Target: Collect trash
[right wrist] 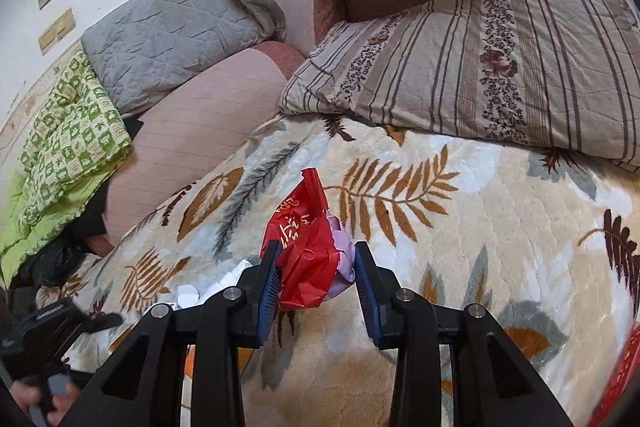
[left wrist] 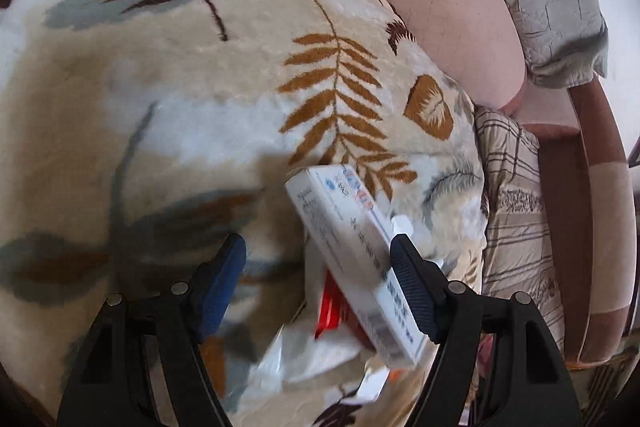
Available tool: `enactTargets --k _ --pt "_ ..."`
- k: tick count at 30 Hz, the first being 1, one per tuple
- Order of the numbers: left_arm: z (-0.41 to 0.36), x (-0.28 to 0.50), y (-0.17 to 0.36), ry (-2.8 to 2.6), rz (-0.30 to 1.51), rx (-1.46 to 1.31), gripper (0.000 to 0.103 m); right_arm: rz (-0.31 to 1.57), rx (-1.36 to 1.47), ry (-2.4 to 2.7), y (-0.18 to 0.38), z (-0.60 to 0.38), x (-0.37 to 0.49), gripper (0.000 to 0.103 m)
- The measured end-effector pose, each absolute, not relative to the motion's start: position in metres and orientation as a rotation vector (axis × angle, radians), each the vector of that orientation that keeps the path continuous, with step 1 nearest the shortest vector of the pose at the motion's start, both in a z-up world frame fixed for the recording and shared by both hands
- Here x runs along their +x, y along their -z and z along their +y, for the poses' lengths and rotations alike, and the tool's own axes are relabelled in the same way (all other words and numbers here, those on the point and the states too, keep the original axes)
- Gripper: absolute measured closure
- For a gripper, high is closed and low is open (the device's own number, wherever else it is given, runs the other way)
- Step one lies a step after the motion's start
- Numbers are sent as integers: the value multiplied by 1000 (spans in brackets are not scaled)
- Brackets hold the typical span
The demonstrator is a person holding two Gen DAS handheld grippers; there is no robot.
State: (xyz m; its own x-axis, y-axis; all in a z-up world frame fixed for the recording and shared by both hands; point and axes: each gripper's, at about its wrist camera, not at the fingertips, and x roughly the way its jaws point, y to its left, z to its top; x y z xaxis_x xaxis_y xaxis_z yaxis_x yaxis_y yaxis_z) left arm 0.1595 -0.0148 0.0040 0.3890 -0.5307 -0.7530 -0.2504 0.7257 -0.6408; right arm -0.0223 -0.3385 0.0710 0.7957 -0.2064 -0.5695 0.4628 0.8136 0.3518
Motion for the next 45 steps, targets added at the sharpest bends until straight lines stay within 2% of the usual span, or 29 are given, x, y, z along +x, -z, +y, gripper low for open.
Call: enactTargets --k 1,3,7,9,12,19,25,37,45 --pt "-17 161 -5 212 1175 -786 32 540 496 374 -72 -338 -22 64" --pt "-26 168 -6 250 1176 -779 62 541 485 362 -72 -335 -21 64" --pt "-37 170 -13 261 1152 -722 70 543 473 347 -73 -330 -20 64" --pt "-40 163 -21 313 1115 -709 83 546 466 338 -73 -327 -20 64" --pt "-41 144 -39 367 1058 -648 88 546 460 316 -74 -322 -21 64" --pt "-39 74 -72 456 943 -444 91 569 404 215 -75 -289 -28 64" --pt "-30 4 -70 458 871 -267 91 573 360 130 -81 -258 -50 64" --pt "-33 -15 -34 371 847 -108 88 606 285 54 -76 -218 -112 64" --pt "-39 -34 -44 355 764 -48 89 628 278 81 -71 -215 -108 64"
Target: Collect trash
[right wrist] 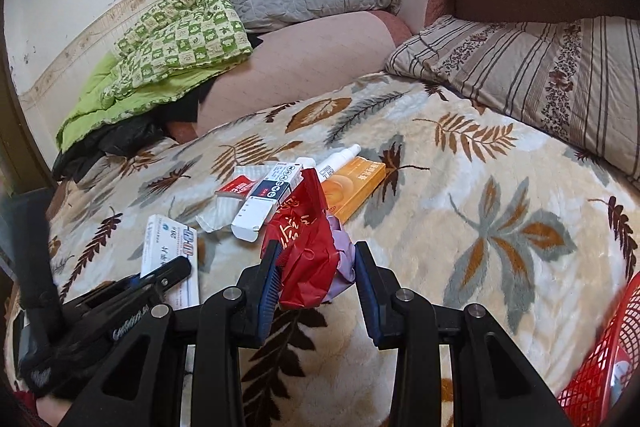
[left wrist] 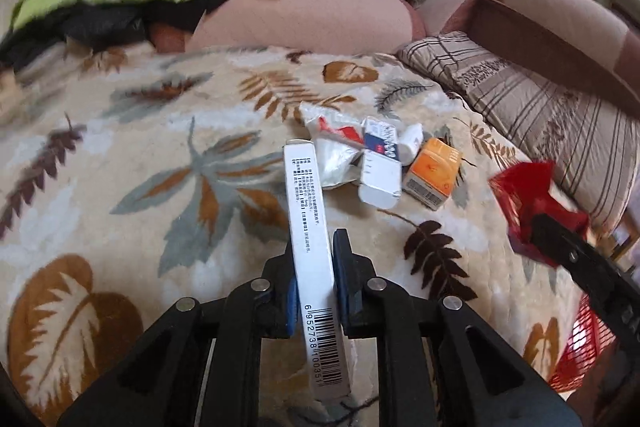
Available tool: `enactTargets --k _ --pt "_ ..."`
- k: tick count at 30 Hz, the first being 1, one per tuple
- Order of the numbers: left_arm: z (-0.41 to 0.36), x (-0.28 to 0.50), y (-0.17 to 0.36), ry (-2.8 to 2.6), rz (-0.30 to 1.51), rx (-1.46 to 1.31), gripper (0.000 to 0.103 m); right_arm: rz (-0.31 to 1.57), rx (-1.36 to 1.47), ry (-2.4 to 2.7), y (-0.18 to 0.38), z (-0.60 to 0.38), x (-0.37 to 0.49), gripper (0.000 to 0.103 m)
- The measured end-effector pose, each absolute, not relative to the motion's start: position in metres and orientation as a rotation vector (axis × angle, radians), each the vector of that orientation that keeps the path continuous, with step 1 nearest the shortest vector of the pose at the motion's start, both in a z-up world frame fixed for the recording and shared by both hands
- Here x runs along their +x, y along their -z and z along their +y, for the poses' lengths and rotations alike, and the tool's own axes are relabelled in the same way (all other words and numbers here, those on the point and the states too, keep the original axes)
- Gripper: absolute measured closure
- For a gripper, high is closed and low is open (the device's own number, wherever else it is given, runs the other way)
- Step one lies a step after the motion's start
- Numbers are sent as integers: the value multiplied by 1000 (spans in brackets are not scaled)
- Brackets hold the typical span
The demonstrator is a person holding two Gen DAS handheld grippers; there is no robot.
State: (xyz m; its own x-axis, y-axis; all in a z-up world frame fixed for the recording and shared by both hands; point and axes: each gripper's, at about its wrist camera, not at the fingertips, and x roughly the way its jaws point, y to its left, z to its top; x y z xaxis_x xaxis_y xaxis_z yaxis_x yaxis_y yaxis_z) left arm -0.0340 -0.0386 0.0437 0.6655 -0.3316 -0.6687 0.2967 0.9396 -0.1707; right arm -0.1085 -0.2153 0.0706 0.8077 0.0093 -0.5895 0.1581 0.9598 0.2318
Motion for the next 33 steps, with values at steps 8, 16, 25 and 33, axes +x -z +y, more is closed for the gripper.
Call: enactTargets --k 8,16,25,33 --pt "-67 -78 -53 378 707 102 91 611 304 114 -75 -222 -122 64" --pt "-68 -98 -61 370 683 119 91 608 315 139 -78 -232 -143 64" --pt "-67 -112 -68 377 675 121 91 609 333 141 -79 -239 -158 64" --pt "-69 -121 -74 386 666 123 91 610 358 132 -80 -244 -174 64"
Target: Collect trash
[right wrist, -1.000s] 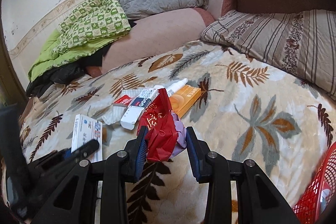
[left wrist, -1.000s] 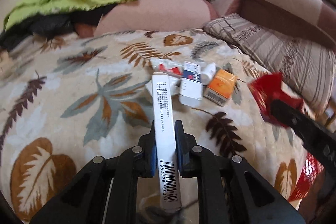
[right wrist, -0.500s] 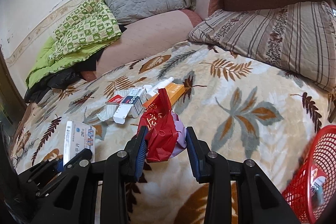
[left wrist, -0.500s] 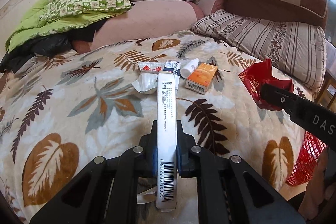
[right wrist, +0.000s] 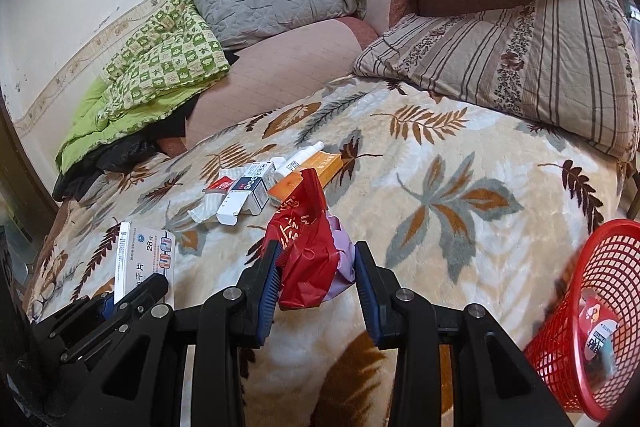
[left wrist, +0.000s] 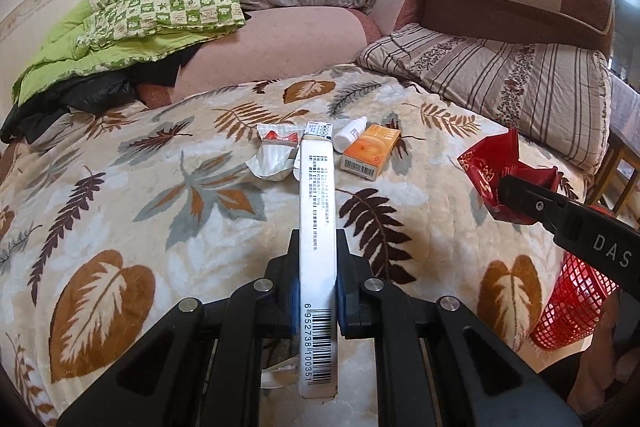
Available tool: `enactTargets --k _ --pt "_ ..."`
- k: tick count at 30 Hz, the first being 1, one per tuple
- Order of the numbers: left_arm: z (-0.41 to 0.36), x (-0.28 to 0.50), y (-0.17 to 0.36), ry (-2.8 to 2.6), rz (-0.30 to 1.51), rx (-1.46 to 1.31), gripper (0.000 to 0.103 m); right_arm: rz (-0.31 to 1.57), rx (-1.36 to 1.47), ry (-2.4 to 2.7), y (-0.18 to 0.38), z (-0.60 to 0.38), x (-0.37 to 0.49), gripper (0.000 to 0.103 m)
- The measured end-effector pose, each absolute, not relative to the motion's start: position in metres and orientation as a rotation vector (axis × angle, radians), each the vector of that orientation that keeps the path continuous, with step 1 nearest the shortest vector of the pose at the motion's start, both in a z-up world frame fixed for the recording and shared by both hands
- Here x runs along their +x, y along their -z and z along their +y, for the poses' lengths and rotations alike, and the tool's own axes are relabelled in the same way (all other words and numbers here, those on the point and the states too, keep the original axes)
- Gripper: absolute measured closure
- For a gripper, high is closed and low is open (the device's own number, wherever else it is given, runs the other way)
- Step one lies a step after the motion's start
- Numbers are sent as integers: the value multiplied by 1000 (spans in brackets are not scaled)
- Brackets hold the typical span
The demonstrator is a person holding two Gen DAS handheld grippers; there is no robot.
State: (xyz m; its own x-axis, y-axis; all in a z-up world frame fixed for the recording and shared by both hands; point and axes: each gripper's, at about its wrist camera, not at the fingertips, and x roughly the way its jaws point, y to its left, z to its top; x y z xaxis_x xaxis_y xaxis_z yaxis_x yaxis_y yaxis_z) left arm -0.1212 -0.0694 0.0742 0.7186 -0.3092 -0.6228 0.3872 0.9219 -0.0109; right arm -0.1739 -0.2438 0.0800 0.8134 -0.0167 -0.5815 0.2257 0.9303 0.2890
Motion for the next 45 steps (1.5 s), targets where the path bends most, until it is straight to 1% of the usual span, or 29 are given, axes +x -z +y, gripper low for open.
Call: enactTargets --k 13,20,29,35,37,42,45 --pt "-70 -131 -79 403 672 115 91 630 431 128 -75 -257 -179 64" --pt "-87 -145 -97 534 676 103 91 610 505 118 -86 -281 -214 64" --pt "-163 -175 -130 832 700 105 91 539 587 313 -108 -373 -310 64" --pt "-236 -193 -138 1011 782 105 91 510 663 464 -102 -433 -370 64" --pt "-264 -199 -135 1070 826 112 91 506 680 497 -99 -446 -379 64" --pt "-319 -215 -127 1137 874 155 91 488 731 528 -94 -471 -393 64" --pt "-339 -217 -118 1157 900 171 90 503 727 538 -90 -479 -388 61"
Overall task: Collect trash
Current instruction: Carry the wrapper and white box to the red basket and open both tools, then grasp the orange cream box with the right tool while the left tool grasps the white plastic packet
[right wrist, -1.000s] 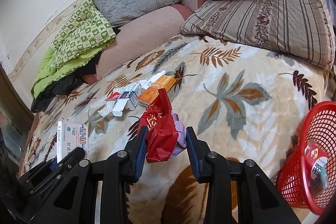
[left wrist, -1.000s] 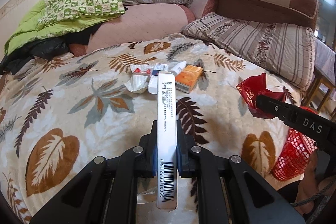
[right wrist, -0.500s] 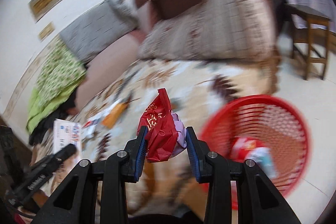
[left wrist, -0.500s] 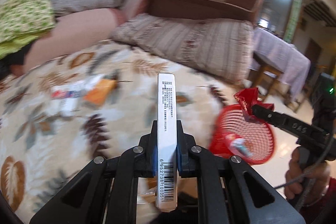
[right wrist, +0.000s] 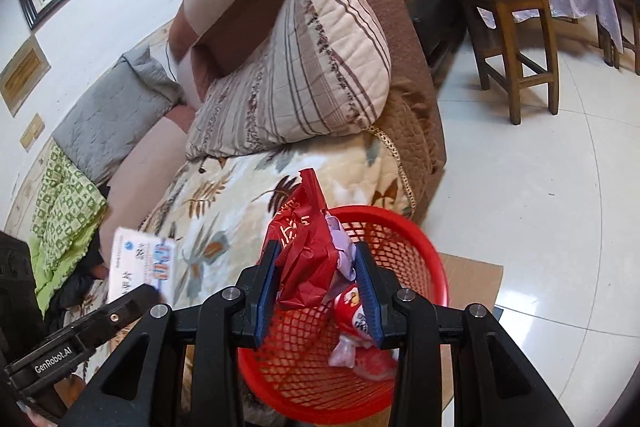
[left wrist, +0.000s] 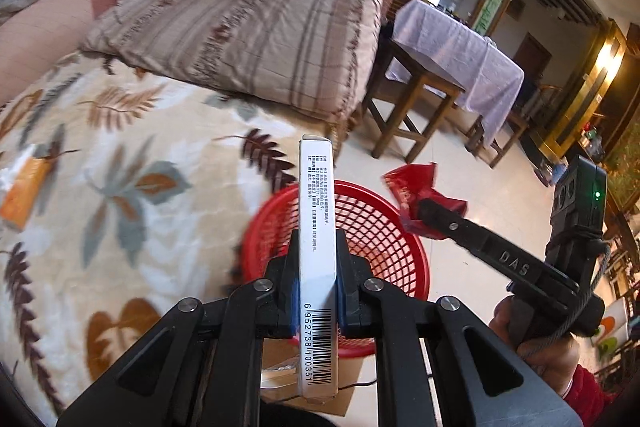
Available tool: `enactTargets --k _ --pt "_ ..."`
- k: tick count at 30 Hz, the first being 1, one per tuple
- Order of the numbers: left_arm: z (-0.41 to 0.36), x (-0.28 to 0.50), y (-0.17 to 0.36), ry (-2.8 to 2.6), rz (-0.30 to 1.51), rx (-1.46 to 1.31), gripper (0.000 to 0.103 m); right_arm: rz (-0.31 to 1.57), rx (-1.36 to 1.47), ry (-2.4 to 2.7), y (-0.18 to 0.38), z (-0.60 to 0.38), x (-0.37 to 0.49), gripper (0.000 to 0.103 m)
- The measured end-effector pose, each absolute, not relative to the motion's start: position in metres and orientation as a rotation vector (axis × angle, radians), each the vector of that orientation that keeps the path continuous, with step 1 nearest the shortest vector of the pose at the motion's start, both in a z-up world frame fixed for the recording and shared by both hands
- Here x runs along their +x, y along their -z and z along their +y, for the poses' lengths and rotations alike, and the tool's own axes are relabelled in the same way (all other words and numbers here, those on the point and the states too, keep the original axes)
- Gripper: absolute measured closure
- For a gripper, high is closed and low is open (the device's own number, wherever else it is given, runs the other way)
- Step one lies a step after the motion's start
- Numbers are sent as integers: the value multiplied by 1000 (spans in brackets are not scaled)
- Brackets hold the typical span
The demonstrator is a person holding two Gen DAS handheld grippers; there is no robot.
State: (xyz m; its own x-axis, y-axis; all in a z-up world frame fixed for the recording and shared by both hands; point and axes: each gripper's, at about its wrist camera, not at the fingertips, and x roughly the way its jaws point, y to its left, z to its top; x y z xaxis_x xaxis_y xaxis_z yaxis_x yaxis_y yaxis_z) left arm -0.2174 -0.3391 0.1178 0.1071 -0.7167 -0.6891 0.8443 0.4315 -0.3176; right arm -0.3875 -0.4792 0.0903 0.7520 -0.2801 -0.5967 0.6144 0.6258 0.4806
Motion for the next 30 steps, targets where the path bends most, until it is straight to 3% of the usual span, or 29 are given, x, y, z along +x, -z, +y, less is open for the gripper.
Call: enactTargets --k 2,5,6,14,30 --pt "-349 -217 -111 1150 927 193 86 537 729 547 -83 -486 -383 55" --pt "-350 -210 -104 1131 958 168 61 557 763 546 -73 -492 -383 53" --pt "-344 -207 -104 1125 949 150 59 556 762 543 -73 -491 -384 53" --pt "-286 -184 -111 1042 932 85 55 580 715 485 -79 -467 -367 53" --pt "-88 -119 -85 541 849 54 45 714 473 222 -97 -337 -247 51"
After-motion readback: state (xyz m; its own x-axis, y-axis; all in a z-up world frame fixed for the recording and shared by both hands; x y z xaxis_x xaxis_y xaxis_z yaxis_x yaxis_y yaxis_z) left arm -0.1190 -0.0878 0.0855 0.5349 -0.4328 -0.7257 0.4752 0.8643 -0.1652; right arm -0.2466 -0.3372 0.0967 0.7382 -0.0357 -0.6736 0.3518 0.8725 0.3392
